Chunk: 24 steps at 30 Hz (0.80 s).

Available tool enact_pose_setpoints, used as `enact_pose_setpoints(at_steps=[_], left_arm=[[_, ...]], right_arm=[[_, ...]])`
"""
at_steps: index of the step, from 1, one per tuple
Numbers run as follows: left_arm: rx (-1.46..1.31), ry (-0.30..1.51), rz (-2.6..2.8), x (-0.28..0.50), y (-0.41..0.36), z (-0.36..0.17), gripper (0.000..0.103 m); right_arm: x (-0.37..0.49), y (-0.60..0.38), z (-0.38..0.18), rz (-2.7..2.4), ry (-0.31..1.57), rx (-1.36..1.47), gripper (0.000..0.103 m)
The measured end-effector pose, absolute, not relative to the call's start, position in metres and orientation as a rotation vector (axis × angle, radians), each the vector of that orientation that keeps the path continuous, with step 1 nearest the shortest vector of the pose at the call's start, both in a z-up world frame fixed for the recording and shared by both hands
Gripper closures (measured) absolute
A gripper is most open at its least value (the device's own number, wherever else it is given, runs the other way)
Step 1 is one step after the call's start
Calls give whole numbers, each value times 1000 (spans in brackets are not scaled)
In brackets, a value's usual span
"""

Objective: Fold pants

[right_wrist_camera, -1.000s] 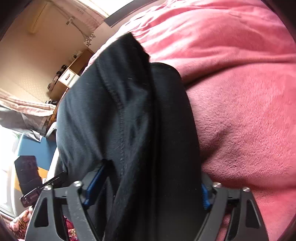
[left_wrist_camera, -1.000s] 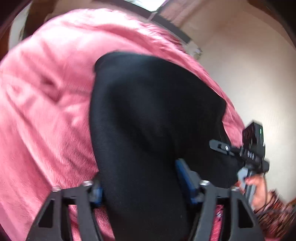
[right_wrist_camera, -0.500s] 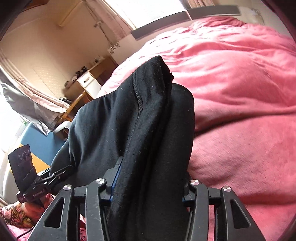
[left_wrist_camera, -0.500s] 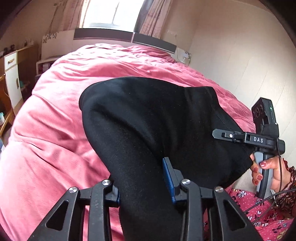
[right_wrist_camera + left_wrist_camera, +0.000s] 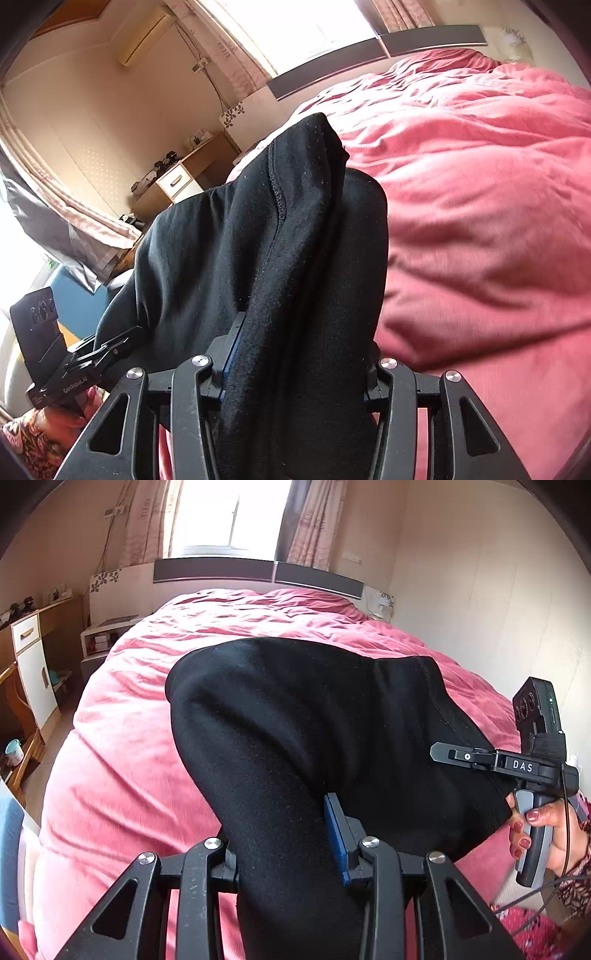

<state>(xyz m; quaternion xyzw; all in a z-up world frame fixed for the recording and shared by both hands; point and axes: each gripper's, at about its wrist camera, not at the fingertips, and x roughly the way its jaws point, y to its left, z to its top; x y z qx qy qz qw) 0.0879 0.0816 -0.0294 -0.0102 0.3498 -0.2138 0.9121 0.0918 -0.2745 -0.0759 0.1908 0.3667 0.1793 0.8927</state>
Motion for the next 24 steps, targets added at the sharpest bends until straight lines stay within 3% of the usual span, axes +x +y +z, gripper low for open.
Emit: enact_pose_setpoints(at_steps=[24], left_arm=[[-57,753,-326,226,87,-37,67]], right_arm=[[237,-269,-74,321,756,339,55]])
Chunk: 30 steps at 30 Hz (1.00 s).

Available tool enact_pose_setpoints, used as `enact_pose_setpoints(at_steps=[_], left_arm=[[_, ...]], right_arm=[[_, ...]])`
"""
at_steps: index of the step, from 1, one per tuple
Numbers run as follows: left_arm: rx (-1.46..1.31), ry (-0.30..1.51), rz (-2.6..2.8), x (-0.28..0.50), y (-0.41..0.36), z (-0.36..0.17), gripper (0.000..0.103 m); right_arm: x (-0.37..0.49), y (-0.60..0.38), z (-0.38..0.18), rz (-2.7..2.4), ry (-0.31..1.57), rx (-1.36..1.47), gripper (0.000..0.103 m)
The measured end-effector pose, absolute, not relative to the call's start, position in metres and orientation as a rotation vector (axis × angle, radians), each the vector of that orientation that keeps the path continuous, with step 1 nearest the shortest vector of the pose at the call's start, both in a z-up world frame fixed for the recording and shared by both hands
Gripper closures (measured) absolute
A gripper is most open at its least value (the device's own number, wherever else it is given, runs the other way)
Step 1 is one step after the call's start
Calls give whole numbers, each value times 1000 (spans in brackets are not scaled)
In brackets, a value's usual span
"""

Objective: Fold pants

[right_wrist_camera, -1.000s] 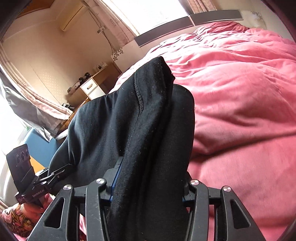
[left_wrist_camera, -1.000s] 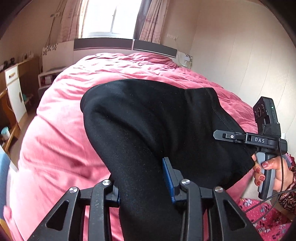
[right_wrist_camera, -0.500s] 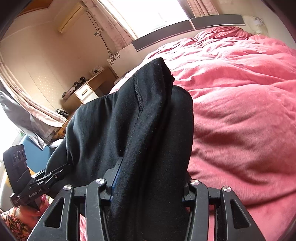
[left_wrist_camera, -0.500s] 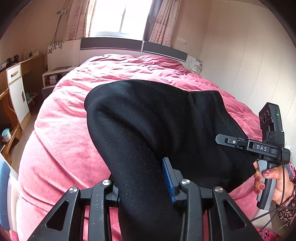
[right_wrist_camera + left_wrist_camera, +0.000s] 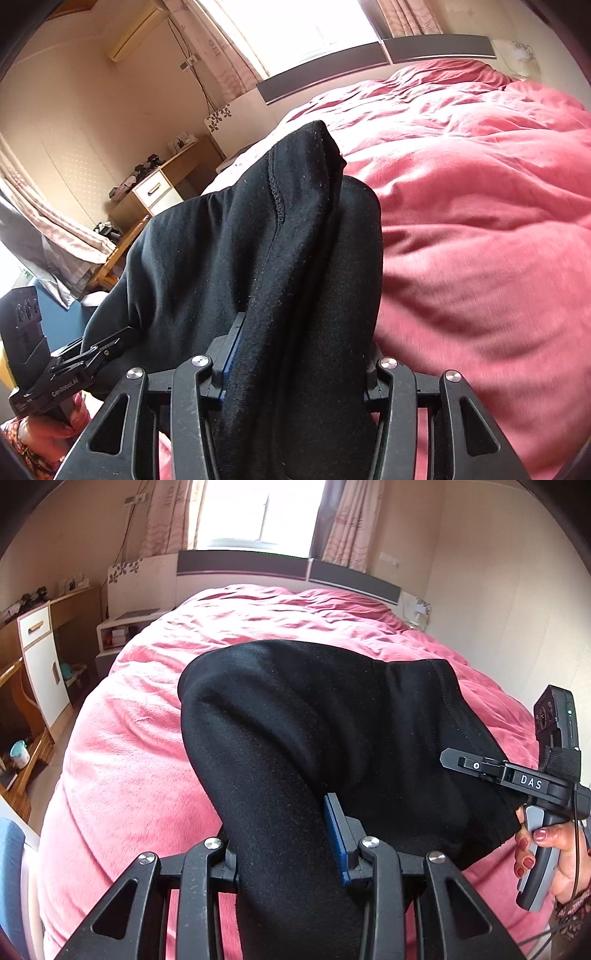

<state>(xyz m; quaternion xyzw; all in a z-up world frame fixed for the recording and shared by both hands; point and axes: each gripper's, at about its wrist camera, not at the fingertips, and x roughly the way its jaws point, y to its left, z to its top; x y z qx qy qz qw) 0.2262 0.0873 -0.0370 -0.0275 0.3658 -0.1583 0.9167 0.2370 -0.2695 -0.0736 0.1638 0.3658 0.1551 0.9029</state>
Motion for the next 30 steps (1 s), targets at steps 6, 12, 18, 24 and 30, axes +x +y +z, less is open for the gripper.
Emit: enact_pose_setpoints(at_steps=[6,12,18,24,30], left_arm=[[-47,773,-300,250,82,-51,67],[-3,760,-293,260,74,-63,67],[-5,767,-301,261,76,-77,63],[-28,764,-275,255,81,-87,52],[-64,756,-255,234,91,-89,44]], right_arm=[[267,-271,-86,296,764,332,55],[279,-280,-111,266,772,372,51],[280,-294,-132,267,764,405,43],[276,-290,-131,210,771,364,31],[261,-287,-120,164,775,287,24]])
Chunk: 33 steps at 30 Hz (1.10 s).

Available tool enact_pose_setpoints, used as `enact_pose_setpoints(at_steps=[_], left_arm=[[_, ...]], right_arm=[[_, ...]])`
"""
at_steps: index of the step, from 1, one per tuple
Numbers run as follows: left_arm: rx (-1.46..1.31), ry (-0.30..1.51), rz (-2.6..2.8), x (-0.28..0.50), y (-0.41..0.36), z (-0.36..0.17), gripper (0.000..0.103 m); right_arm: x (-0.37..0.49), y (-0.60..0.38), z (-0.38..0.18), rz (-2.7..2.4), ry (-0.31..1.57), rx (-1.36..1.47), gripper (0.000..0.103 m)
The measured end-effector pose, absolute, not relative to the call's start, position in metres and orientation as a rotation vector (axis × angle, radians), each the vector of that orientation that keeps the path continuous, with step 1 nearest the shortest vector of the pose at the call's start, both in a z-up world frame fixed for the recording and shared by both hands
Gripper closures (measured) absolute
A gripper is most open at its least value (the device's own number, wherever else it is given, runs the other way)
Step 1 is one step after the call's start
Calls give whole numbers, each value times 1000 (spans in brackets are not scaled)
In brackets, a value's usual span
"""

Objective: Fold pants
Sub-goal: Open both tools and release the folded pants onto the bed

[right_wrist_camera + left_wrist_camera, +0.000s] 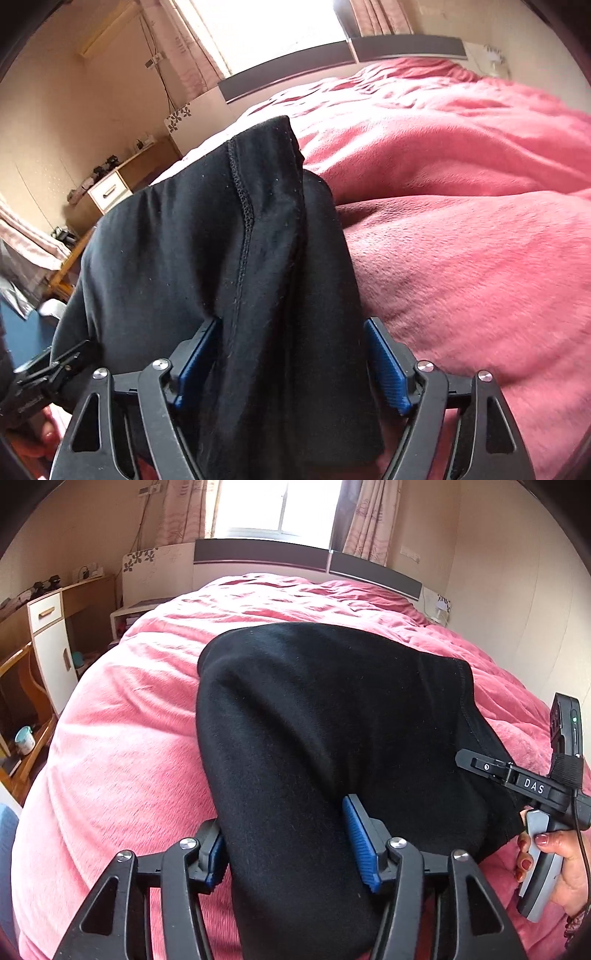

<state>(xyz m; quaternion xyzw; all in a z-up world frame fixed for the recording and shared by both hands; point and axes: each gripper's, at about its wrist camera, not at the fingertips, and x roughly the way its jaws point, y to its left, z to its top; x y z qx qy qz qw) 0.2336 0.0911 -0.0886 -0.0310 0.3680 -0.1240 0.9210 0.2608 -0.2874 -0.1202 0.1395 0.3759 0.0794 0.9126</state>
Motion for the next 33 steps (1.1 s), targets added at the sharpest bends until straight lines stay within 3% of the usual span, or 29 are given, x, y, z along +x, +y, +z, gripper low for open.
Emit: enact_pose_setpoints(at_steps=[12,18,20,24,33], left_arm=[[-60,715,-208,156,100,-96,40],[21,810,-228,114,85,-122,40],[51,800,-220,97,78,-124,40],[68,761,-196,65,73,-115,40],[-25,731,-172,25,84,-82,40]], right_arm=[[189,-310,-120,89,793,366,16],[139,-293,-122,58,786,240,16],[120,-285,-119,48,770,197,8],[86,-272,-112,58,748,174,1],[36,-242,-89,13,731,103,0]])
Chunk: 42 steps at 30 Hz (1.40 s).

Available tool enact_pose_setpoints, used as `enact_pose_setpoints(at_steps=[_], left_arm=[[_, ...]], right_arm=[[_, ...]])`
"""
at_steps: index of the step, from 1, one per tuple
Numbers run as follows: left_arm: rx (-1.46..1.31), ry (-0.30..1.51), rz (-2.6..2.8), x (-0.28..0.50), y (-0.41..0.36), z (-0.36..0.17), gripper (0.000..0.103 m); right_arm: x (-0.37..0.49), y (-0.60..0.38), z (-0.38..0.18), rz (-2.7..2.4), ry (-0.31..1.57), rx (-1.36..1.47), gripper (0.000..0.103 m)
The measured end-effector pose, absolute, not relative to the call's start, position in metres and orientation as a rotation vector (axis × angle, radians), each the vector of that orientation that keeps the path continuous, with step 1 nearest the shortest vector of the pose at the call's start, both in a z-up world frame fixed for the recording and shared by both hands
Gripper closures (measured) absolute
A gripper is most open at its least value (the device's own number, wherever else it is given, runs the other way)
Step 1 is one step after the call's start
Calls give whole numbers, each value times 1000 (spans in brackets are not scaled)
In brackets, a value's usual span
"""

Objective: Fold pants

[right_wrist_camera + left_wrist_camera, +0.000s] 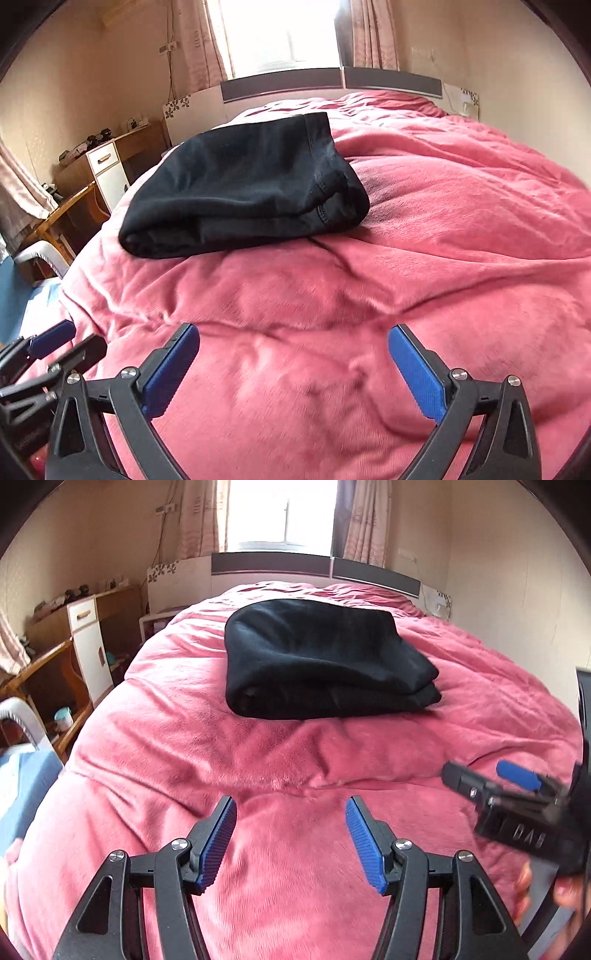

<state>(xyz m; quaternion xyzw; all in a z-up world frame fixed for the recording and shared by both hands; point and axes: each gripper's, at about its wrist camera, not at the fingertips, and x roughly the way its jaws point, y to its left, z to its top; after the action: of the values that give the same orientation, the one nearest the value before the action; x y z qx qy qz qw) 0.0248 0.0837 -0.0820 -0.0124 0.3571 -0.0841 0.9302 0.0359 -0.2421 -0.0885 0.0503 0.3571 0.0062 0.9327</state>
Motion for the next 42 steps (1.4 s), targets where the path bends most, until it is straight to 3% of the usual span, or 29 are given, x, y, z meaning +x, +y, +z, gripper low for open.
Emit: enact_pose_setpoints(at_steps=[12,42], left_arm=[[-32,695,-73,-9,86,-75,40],[-2,698,-25,-15,86,-79,40]], right_arm=[[-5,-232,-73,-5,668,83,0],[-8,-230,-81,4,681,88,0]])
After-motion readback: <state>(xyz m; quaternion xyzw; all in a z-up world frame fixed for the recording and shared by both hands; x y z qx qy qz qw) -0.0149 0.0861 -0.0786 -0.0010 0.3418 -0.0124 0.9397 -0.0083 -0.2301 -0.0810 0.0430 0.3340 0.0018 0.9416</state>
